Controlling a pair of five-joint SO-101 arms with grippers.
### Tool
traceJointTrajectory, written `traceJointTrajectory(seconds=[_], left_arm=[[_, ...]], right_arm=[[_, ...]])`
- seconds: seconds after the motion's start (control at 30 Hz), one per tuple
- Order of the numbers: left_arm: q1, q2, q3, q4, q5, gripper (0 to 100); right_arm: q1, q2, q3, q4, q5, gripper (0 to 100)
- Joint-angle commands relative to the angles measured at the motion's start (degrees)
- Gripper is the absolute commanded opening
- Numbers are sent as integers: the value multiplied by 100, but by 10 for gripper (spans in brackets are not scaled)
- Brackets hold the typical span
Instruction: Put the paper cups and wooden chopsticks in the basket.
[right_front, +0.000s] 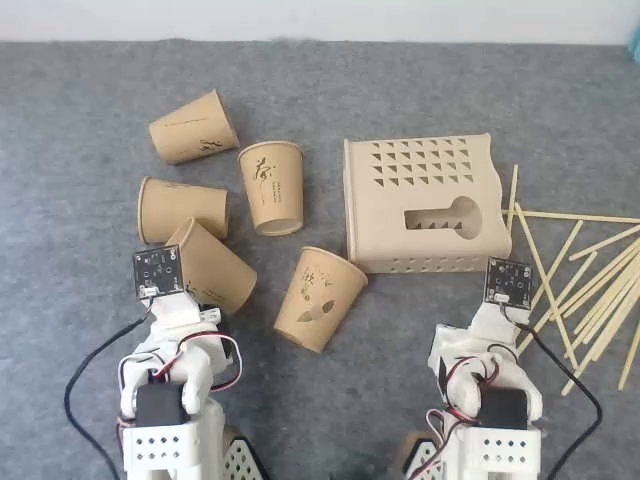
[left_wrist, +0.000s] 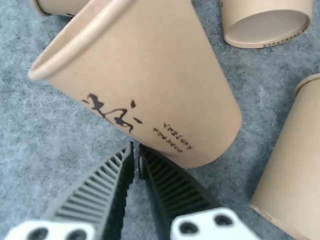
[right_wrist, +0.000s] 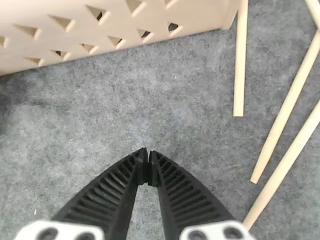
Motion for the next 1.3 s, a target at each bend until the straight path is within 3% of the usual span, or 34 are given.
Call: traceJointTrajectory(seconds=[0.0,0.6,1.13,1.27], left_arm=[[-26,-105,-40,26,-18,12],[0,-105,-48,26,-18,12],[-35,-105,-769,-141,-35,12],[-26,-105,-1015,-299,-651,12]], right_arm=[[40,-101,105,48,-62,8],[40,-101,105,48,-62,8],[40,-101,105,48,-62,8],[40,-101,105,48,-62,8]])
